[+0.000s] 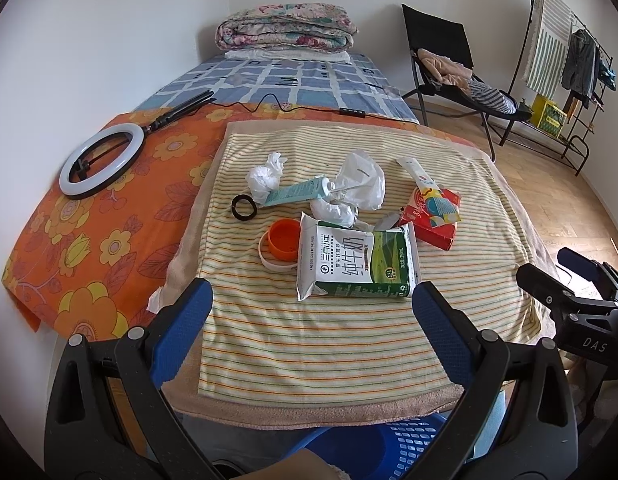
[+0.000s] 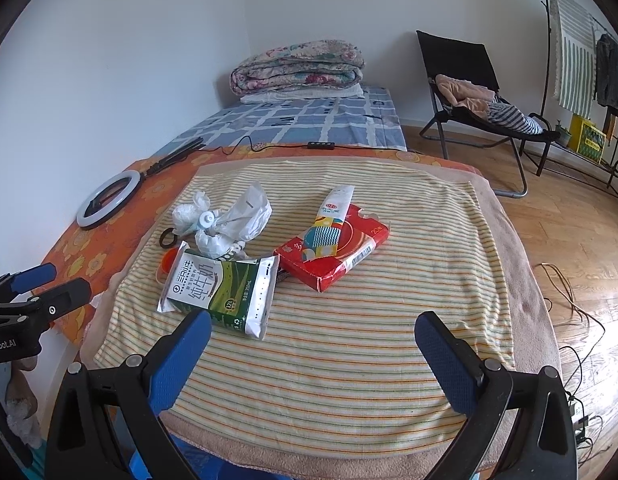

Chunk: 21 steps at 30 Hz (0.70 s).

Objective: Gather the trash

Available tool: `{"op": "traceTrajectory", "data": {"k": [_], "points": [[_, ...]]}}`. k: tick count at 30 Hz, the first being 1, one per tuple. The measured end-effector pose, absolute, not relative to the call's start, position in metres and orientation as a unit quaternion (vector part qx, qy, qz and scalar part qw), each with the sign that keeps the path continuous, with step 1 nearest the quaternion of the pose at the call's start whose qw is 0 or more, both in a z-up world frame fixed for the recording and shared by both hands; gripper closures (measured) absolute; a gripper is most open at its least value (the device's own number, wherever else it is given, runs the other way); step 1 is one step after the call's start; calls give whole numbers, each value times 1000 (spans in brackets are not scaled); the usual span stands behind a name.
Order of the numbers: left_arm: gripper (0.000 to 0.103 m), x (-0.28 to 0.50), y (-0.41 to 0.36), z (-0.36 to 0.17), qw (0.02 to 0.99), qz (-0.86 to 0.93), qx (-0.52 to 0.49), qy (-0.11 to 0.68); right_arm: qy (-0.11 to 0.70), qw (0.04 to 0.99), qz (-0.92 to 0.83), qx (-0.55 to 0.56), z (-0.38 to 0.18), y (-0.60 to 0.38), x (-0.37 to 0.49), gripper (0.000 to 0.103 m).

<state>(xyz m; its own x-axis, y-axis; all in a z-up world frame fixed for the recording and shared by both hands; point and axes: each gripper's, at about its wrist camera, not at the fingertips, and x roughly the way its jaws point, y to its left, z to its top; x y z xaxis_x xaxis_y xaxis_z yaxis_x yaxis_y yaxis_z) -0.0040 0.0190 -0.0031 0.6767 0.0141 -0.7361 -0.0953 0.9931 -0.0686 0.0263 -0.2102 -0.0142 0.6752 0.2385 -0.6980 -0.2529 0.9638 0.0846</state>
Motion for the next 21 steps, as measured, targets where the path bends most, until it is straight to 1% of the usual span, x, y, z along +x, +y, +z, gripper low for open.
{"op": "traceTrajectory", "data": {"k": [21], "points": [[1,-4,19,-3,914,30,-51,400,386,914,125,-4,-18,-217,28,0]]}}
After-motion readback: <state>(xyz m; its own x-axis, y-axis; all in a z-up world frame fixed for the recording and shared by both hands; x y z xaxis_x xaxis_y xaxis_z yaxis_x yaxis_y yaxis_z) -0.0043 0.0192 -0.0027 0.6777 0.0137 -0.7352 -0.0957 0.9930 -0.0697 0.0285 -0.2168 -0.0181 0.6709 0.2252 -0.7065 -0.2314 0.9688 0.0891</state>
